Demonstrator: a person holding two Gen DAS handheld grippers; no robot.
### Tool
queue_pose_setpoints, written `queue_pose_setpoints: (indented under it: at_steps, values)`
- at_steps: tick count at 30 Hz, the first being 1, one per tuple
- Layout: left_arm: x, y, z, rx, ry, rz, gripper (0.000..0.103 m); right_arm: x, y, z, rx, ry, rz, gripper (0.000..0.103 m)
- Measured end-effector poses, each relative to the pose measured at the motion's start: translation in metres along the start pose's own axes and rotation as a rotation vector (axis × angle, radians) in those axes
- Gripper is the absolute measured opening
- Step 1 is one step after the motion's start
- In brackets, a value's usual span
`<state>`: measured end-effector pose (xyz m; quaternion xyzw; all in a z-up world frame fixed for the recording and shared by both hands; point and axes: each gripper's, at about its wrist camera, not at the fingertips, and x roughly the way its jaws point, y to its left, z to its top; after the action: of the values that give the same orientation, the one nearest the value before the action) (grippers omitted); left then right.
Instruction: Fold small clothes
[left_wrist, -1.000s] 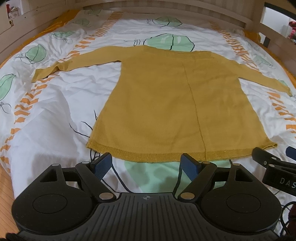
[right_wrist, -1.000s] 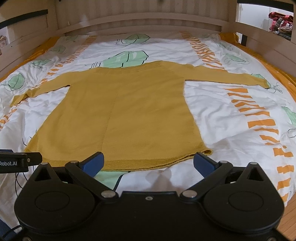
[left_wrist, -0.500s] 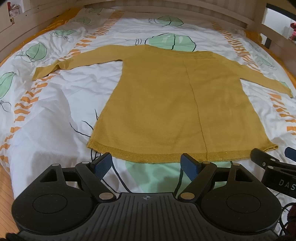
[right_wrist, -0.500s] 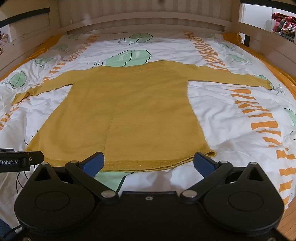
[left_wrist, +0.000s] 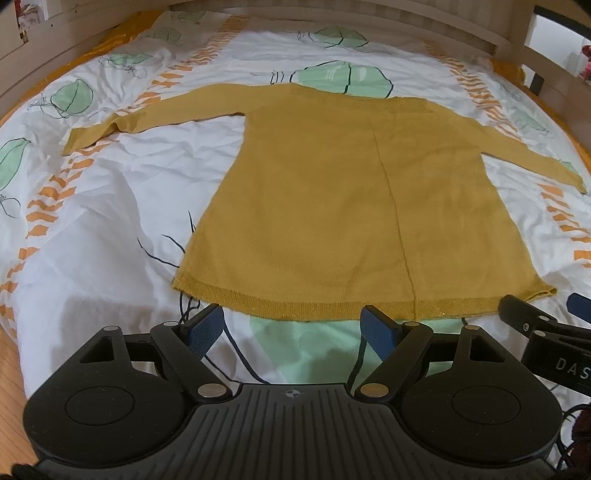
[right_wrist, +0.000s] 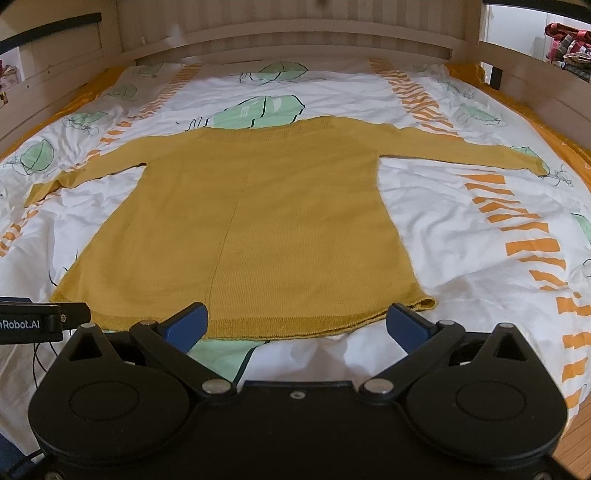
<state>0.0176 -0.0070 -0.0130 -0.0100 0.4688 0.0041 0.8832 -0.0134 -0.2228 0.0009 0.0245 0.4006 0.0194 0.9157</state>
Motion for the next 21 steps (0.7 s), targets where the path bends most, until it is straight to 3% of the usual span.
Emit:
queue_pose_setpoints:
  at_steps: [21]
  values:
    - [0.016,-0.004,0.006,0.006,0.060,0.007,0.081,0.016,-0.003,0.004,0.019,0.049,0.033,0.102]
